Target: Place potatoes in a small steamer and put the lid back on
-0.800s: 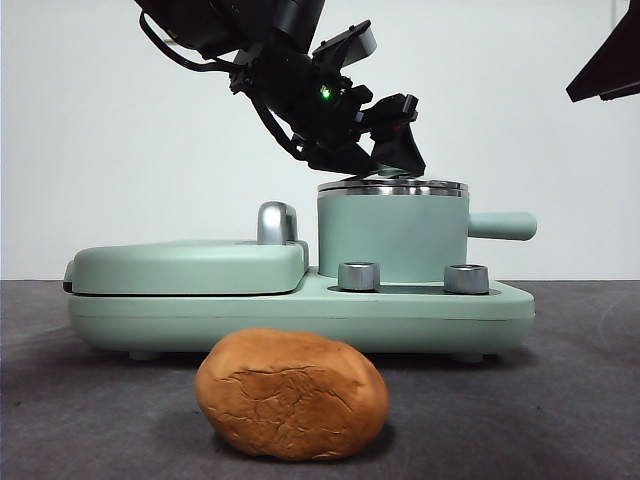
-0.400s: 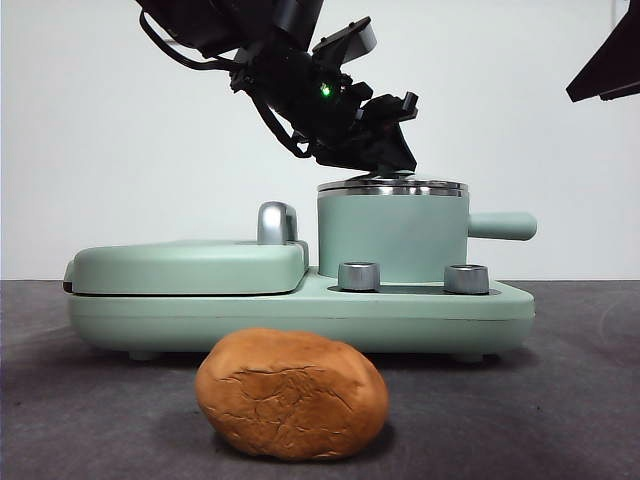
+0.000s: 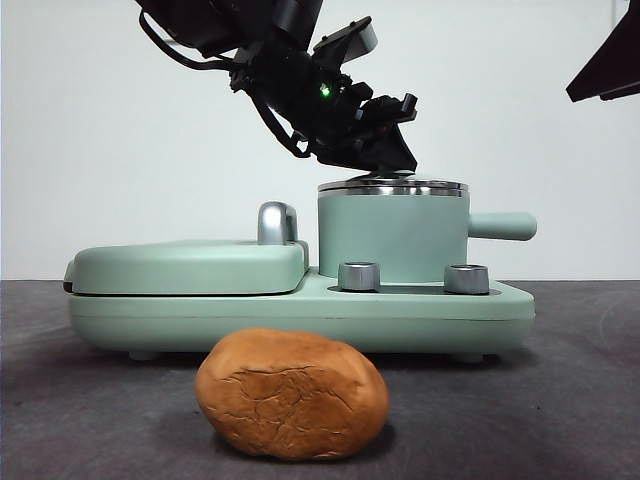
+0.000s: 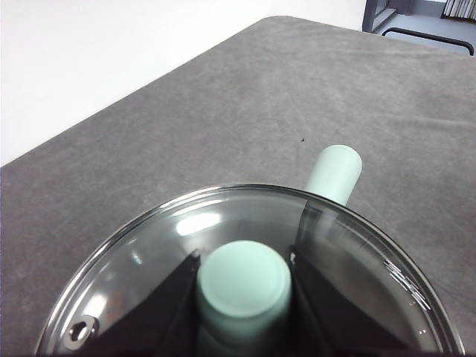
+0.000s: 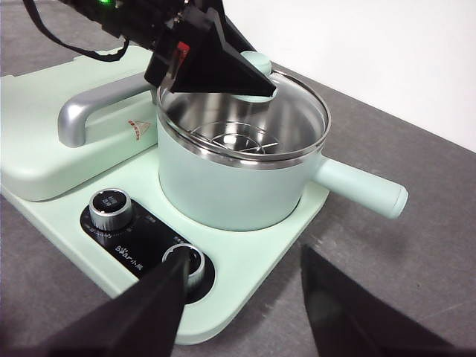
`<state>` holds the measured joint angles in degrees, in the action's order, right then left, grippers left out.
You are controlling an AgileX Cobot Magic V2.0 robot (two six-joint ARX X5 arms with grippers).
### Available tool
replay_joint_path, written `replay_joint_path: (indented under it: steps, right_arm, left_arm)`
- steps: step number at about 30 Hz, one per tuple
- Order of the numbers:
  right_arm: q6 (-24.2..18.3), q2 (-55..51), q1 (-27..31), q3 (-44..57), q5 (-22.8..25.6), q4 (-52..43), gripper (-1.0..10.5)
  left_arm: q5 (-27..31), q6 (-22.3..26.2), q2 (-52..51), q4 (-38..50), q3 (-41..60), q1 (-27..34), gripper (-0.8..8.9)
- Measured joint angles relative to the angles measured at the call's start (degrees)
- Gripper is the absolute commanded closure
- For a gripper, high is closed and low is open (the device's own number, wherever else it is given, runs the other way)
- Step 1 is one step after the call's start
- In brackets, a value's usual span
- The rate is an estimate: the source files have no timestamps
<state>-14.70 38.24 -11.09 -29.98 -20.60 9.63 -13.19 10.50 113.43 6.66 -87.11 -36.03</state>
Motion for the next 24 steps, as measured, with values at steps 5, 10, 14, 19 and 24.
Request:
replay_joint_path:
  steps: [5,10,14,19,24]
  right_arm:
    - [0.0,0.0,0.0,0.0,0.0,0.0,7.1]
    - [0.0,0.0,0.0,0.0,0.0,0.0,7.1]
    - [0.0,0.0,0.0,0.0,0.0,0.0,7.1]
    - [0.0,0.0,0.0,0.0,0.0,0.0,7.1]
    - [0.0,0.0,0.0,0.0,0.0,0.0,7.1]
  left_arm:
    - [0.0,0.0,0.0,0.4,0.0,0.0,8.01]
    - [0.0,0.4,0.0,1.6,0.1,0.0,8.01]
    - [0.4,0.5,-0.5,3.1,0.2,0.0,8.02]
    - [0.5,0.6,-3.1,3.0,0.2,0.0,8.01]
    - [0.5,0.5,-7.6,2.5,0.2,0.2,8.00]
